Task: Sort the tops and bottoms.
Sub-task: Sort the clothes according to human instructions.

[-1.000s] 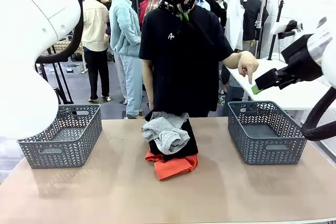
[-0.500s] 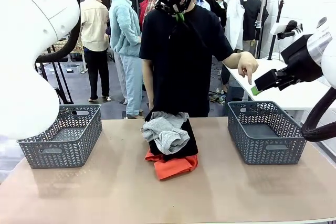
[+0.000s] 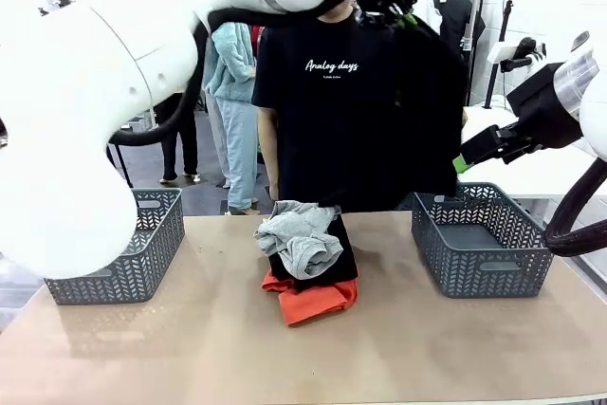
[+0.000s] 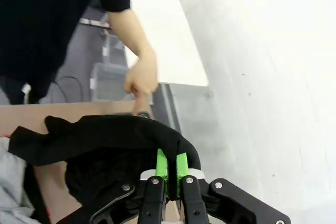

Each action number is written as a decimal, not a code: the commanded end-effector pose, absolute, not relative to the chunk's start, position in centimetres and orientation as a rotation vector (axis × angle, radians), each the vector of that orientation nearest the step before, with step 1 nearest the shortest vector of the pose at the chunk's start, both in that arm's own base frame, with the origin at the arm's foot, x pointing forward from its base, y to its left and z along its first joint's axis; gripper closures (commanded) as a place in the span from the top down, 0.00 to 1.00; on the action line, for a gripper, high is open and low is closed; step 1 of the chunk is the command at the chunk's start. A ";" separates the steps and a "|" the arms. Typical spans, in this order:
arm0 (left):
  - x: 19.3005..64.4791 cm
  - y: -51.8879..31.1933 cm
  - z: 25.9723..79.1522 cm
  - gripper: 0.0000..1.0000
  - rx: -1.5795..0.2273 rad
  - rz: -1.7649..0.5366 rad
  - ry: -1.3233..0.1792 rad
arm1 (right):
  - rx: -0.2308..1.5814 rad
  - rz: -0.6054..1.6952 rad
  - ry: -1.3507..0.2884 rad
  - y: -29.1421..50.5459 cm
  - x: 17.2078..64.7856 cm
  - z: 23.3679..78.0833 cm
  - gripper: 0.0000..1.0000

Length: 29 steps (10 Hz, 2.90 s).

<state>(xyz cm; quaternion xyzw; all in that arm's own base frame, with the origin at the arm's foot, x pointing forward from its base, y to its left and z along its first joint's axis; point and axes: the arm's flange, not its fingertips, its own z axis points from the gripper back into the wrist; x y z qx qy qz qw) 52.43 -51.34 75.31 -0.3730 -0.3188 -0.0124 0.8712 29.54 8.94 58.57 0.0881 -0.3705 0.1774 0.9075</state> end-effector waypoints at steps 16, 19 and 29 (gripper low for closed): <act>59.0 -66.3 78.0 0.00 -1.314 0.133 -0.661 | 0.184 0.378 -0.774 9.0 29.9 58.4 1.00; 57.1 -68.7 75.7 0.00 -1.375 0.159 -0.523 | 0.184 0.378 -0.774 9.0 29.9 58.4 1.00; 48.1 -66.6 57.6 0.00 -1.182 0.183 -0.307 | 0.184 0.378 -0.774 9.0 29.9 58.4 1.00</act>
